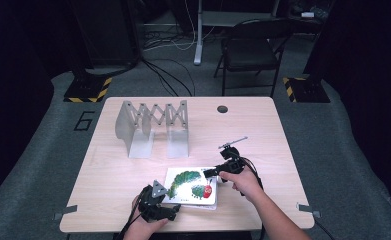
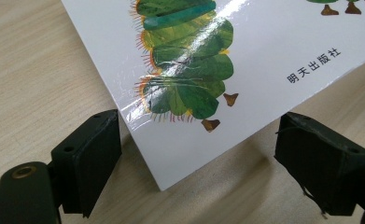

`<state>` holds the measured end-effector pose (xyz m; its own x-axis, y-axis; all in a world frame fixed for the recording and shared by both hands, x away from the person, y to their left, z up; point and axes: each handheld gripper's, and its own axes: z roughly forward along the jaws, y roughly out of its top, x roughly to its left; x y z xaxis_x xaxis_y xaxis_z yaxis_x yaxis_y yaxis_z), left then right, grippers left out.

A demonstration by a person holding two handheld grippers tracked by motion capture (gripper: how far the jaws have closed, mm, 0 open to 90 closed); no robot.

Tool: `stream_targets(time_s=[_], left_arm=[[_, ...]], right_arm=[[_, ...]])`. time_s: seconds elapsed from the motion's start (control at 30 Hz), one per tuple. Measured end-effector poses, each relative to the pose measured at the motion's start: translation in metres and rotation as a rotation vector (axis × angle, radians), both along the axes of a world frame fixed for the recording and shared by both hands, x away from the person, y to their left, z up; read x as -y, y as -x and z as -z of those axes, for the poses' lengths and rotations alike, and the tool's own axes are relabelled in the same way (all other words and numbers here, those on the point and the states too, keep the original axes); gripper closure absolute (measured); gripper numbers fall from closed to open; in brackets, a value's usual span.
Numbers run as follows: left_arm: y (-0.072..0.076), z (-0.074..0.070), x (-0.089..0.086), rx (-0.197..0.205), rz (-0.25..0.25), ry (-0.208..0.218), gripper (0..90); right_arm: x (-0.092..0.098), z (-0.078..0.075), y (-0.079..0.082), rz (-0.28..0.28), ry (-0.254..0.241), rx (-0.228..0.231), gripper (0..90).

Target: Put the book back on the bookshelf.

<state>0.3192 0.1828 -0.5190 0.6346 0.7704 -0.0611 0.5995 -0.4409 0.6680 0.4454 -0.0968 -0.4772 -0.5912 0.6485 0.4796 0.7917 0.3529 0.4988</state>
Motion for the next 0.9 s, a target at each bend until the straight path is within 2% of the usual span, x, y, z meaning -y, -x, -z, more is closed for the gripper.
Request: stream_targets(time_s=[0.17, 0.23, 0.6, 0.9], left_arm=[[-0.002, -0.001, -0.002, -0.010, 0.011, -0.004, 16.2], [-0.003, -0.001, -0.003, -0.016, 0.016, 0.011, 16.5], [-0.004, -0.003, -0.006, -0.025, 0.043, -0.001, 18.8], [-0.008, -0.006, -0.015, -0.081, 0.066, 0.046, 23.4]], right_arm=[[0.001, -0.001, 0.000, -0.017, -0.001, 0.005, 51.1], [0.002, -0.002, -0.001, -0.027, -0.006, 0.006, 51.7], [0.005, -0.004, -0.002, -0.065, -0.020, 0.001, 53.5], [0.006, -0.003, -0.003, -0.076, -0.011, 0.010, 53.9]])
